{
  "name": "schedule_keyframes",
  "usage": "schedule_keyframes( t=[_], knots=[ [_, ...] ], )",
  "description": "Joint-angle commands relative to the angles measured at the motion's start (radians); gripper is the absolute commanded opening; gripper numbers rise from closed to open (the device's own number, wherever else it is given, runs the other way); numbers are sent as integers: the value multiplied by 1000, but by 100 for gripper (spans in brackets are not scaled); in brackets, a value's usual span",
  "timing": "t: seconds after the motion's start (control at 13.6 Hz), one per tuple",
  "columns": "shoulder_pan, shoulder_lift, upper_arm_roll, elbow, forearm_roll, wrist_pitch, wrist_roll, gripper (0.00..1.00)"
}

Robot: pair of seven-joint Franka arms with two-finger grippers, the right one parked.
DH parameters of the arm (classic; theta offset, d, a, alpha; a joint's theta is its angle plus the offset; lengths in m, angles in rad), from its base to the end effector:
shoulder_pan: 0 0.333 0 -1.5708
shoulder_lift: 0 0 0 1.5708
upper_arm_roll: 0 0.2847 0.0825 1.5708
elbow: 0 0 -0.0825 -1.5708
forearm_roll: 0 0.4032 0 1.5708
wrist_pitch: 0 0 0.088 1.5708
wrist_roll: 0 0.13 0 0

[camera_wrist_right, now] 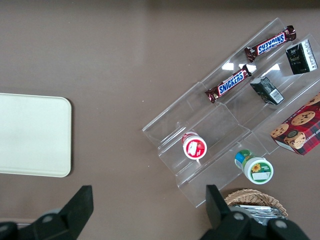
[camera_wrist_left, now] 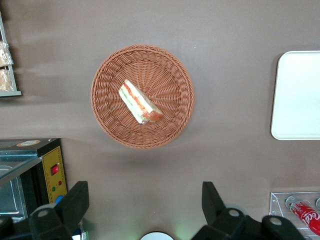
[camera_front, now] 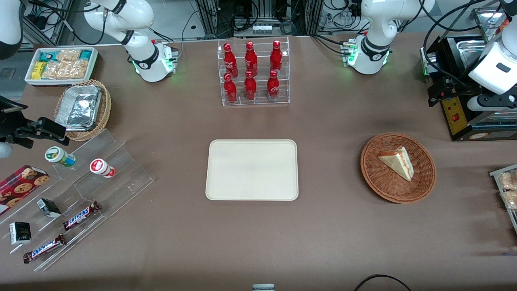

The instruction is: Place sandwich from basket to tray

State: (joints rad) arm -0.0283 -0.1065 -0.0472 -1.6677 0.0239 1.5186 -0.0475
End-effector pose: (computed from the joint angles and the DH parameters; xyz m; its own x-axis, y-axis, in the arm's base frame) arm 0.5352 -0.0383 0.5776 0.9988 -0.0262 -0.0413 -0.0275 -0.9991 -0.0309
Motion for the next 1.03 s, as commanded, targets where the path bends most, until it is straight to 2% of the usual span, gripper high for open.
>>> schedule_keyframes(
  t=[0.0, 0.52, 0.74, 0.96],
  knots=[
    [-7, 1, 1, 14, 2, -21, -9, 100],
    [8, 39, 12, 0, 10, 5, -18, 100],
    [51, 73, 26, -3, 2, -1, -211, 100],
    [87, 100, 26, -49, 10, 18, -239, 100]
  ],
)
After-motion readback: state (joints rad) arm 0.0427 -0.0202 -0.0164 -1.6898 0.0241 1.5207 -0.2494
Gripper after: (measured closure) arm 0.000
